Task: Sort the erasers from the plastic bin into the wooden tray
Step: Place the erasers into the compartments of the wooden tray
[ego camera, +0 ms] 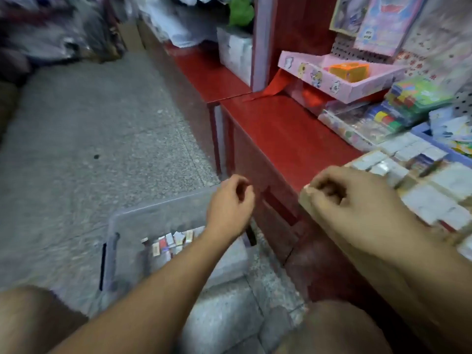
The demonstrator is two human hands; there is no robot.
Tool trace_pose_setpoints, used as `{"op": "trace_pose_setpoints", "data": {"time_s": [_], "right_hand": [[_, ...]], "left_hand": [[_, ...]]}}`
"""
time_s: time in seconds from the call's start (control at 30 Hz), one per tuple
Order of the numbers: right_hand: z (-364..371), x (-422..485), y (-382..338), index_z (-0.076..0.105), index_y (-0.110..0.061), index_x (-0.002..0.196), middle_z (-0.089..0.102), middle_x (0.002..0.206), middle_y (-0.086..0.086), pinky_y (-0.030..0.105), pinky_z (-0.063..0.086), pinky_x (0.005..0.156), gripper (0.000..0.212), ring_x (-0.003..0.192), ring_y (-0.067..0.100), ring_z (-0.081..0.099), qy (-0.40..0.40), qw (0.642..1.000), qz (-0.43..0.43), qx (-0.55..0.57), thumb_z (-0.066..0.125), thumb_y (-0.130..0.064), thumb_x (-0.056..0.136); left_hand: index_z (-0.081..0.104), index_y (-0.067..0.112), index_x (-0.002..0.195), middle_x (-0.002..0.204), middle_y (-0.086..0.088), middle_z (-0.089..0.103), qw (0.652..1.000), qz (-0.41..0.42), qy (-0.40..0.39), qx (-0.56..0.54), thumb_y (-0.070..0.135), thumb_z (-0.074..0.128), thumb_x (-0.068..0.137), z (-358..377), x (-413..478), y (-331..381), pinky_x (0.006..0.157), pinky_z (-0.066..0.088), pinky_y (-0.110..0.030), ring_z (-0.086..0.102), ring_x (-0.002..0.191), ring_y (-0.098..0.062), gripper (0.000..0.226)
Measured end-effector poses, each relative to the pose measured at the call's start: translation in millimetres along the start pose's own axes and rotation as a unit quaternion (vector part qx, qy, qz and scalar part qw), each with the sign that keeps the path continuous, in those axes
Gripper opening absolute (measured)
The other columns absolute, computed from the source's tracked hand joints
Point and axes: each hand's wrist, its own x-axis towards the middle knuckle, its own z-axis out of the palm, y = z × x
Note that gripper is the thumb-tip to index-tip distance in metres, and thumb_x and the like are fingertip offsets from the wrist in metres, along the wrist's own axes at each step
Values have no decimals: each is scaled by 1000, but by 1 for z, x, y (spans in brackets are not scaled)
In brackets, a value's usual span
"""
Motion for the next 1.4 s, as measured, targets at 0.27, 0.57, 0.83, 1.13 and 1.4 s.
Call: {"op": "trace_pose_setpoints", "data": {"time_s": [0.27,0.57,0.83,1.13,1.4], "right_hand": [[215,105,6,56,-17,109,66,107,8,33,41,74,33,101,29,62,-259,953,5,-160,57,-48,96],[342,127,85,55,-12,109,61,103,13,41,47,75,42,93,34,60,-171,967,42,-183,40,-50,99],[355,126,104,55,-23,102,56,93,-1,31,35,69,42,86,19,51,-139,980,26,-137,32,-58,95],[359,124,106,53,-24,101,57,100,-4,35,45,78,39,96,18,52,-128,981,35,-142,33,-57,94],[360,124,108,54,-22,99,55,96,-4,38,46,78,41,95,19,52,-113,985,29,-125,32,-56,94]], "left_hand": [[65,16,95,82,-6,72,920,-388,-1,-50,35,62,87,-33,-28,-240,75,53,-35,69,82,-30,21],[57,5,127,115,-8,67,902,-407,-98,-101,38,70,93,72,37,-344,99,46,-32,63,108,-27,50],[62,10,118,115,-14,69,891,-450,-34,-57,54,83,71,140,93,-358,96,52,-42,64,110,-33,68],[73,12,114,114,-11,72,866,-491,-13,-97,33,76,84,162,106,-351,82,49,-28,69,103,-27,36],[66,10,117,111,-7,73,854,-492,12,-168,35,83,80,159,102,-360,92,53,-32,68,104,-25,48]]}}
